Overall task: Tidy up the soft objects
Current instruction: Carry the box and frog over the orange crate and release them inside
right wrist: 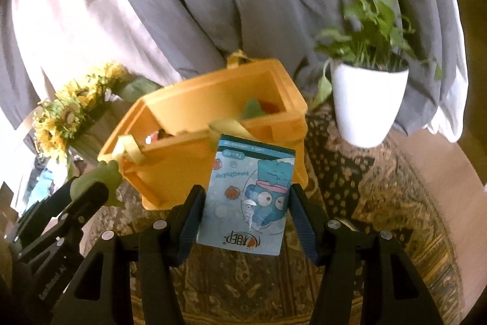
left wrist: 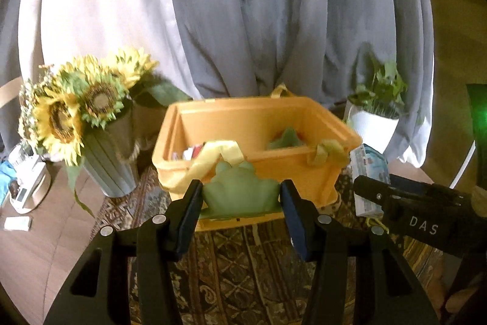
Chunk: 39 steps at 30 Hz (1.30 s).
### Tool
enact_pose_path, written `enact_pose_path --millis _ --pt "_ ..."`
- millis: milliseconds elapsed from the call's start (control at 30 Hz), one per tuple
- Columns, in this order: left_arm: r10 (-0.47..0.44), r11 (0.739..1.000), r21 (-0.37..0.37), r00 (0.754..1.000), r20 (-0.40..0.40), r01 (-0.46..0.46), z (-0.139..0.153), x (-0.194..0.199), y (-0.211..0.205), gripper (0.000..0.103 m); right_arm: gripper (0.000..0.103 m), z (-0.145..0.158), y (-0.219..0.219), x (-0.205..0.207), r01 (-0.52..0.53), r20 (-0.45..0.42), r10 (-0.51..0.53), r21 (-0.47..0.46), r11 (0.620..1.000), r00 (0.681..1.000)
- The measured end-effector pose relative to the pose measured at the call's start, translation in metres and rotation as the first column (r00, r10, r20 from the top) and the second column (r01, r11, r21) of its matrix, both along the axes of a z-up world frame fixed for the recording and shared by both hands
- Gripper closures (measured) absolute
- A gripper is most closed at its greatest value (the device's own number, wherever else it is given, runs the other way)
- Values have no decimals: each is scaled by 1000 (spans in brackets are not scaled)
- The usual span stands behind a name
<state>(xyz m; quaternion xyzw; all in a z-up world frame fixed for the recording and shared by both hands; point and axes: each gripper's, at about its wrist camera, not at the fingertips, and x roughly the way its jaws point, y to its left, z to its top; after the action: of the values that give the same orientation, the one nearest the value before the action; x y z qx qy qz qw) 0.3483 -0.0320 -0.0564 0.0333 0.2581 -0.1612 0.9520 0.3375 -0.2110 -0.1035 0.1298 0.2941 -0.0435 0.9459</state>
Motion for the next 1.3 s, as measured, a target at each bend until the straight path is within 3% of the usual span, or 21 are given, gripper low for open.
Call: enact_pose_path --millis 733,1300 --pt "35 999 -36 981 191 -28 53 24 10 51 46 62 8 30 -31 177 41 -59 998 983" --pt "50 998 -48 978 200 -41 60 77 -1 51 46 75 3 86 -42 184 59 -96 995 981"
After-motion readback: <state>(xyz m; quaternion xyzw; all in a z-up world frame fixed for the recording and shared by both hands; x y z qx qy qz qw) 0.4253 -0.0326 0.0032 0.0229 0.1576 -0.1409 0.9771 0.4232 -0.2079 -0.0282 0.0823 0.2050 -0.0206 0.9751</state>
